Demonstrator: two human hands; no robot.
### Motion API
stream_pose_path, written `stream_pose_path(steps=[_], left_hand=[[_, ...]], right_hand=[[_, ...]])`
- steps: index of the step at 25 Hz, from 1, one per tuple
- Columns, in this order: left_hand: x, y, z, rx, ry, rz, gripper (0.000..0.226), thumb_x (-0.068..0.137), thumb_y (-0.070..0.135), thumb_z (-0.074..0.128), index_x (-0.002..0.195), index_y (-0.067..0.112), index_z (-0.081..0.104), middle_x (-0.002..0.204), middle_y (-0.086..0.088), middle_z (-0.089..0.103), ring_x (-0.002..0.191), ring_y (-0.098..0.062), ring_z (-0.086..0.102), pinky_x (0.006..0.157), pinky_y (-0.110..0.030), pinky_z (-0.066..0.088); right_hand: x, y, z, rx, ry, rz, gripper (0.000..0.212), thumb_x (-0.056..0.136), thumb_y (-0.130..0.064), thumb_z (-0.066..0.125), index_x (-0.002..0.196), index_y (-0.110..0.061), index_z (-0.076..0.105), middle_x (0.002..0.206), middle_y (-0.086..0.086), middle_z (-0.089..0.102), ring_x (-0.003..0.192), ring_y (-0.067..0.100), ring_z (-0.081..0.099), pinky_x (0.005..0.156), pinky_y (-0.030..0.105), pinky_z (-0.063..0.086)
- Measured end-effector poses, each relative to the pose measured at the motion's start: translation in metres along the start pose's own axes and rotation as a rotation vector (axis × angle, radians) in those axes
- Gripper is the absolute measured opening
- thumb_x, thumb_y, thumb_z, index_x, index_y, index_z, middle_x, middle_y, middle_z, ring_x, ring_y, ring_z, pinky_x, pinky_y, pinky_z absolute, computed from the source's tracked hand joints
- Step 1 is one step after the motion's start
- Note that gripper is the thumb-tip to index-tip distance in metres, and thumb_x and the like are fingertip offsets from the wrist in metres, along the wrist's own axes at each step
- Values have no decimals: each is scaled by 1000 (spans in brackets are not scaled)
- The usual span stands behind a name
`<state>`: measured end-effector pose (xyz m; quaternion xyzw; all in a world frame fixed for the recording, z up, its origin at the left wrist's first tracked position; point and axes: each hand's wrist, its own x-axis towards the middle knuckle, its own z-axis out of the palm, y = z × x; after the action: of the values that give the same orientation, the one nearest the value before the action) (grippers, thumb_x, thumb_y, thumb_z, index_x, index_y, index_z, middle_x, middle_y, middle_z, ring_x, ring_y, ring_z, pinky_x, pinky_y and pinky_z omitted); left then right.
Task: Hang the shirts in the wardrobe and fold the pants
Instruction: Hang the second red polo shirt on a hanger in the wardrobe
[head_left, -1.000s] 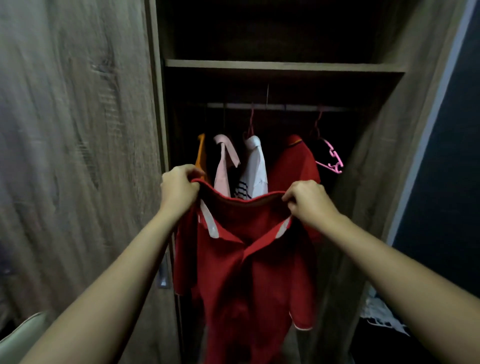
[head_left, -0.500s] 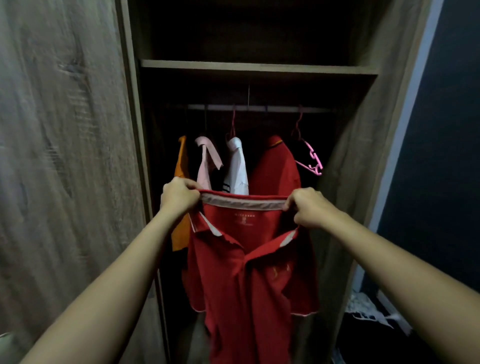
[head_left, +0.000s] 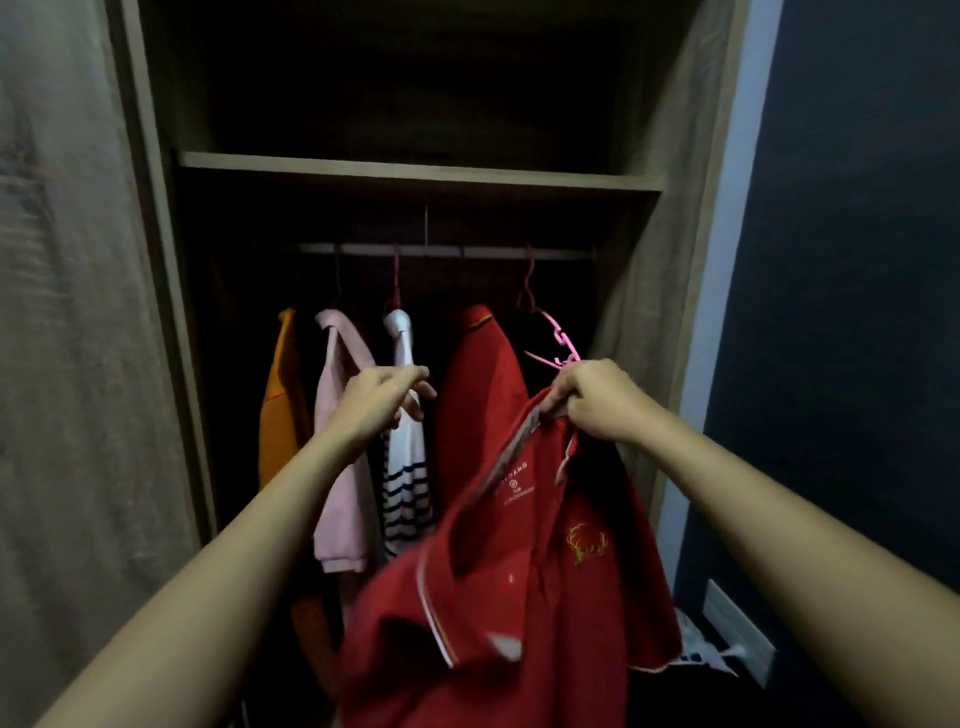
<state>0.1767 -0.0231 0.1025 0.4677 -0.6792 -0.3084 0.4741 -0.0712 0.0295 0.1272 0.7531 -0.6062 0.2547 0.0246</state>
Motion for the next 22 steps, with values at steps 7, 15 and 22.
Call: stream_pose_path(steps=[7, 15, 22], left_hand=[[78, 43, 90, 202, 53, 171, 20, 85, 24, 57, 86, 14, 75, 75, -4, 69, 75, -17, 63, 73, -25, 47], [185, 59, 183, 11, 69, -108, 45, 91, 30, 47, 116, -6, 58, 117, -22, 63, 112, -37, 57, 93, -34, 44], [242, 32, 230, -235, 1, -249, 34, 90, 18, 50, 112, -8, 55, 106, -20, 62, 94, -32, 63, 79, -31, 48]], right_hand=[[6, 32, -3, -181, -68, -72, 43, 74, 4, 46, 98, -18, 74, 114, 0, 66, 111, 22, 59, 91, 25, 44], [13, 72, -30, -208, -42, -119, 42, 80, 7, 48, 110, -14, 69, 117, -1, 58, 110, 17, 55, 93, 27, 44], [32, 98, -24, -123, -19, -134, 40, 82, 5, 46, 108, -12, 70, 116, 0, 59, 108, 16, 57, 96, 28, 45]])
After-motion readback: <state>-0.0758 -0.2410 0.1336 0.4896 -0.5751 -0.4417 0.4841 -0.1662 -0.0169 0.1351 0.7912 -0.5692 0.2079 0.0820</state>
